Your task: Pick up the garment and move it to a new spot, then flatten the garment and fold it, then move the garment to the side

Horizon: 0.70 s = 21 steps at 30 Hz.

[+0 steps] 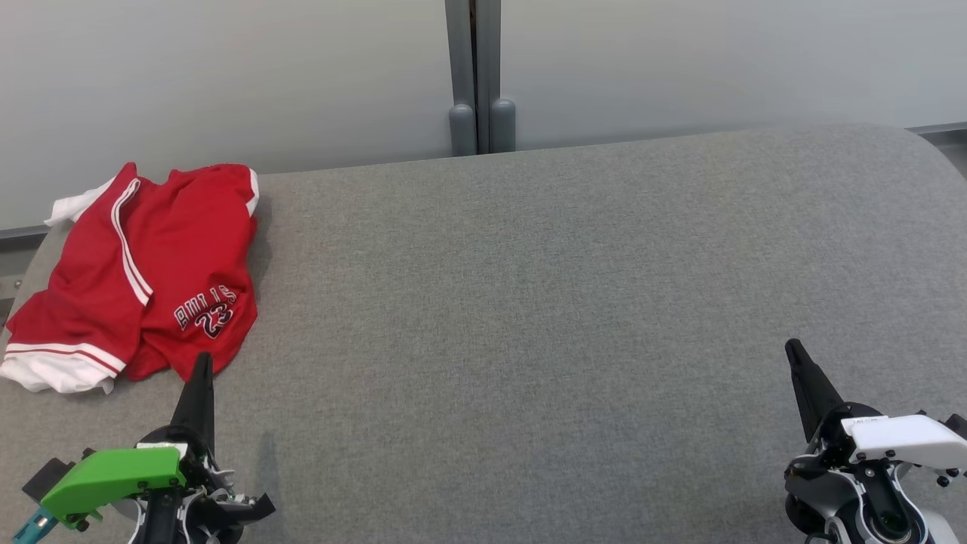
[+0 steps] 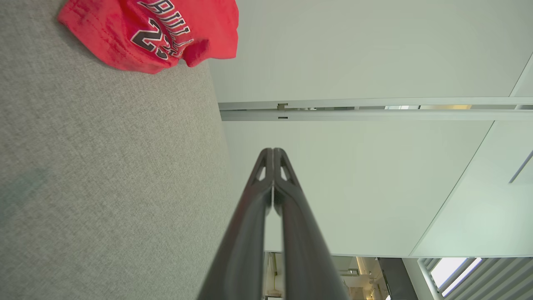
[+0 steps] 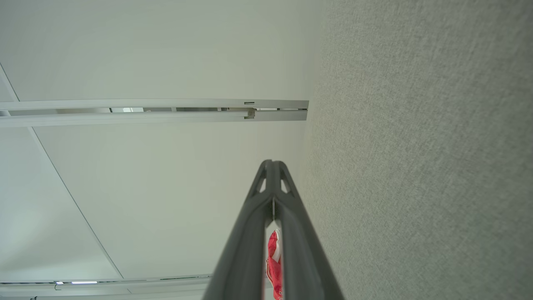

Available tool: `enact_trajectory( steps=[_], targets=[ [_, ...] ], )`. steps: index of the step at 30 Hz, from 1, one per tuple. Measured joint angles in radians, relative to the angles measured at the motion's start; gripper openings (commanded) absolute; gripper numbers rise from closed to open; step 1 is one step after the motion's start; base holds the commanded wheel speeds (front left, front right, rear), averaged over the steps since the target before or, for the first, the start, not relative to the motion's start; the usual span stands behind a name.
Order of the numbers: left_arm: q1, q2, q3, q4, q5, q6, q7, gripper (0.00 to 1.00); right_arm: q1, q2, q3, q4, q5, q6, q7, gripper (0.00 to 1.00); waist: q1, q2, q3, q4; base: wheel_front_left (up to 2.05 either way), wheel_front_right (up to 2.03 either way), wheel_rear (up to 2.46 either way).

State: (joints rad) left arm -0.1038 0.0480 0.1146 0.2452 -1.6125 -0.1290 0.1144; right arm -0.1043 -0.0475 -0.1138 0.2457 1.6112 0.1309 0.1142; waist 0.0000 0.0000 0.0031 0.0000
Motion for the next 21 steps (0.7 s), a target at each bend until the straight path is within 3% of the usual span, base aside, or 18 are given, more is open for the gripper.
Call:
enact_trajectory(
  steps=[21],
  targets=[
    [0.0,0.0,0.0,0.0,0.0,0.0,0.0,0.0,0.0,0.0,0.0,0.0,0.0,0.0,0.0,0.0,0.0,0.0,0.0,0.0,0.0,0.0,0.0]
  ],
)
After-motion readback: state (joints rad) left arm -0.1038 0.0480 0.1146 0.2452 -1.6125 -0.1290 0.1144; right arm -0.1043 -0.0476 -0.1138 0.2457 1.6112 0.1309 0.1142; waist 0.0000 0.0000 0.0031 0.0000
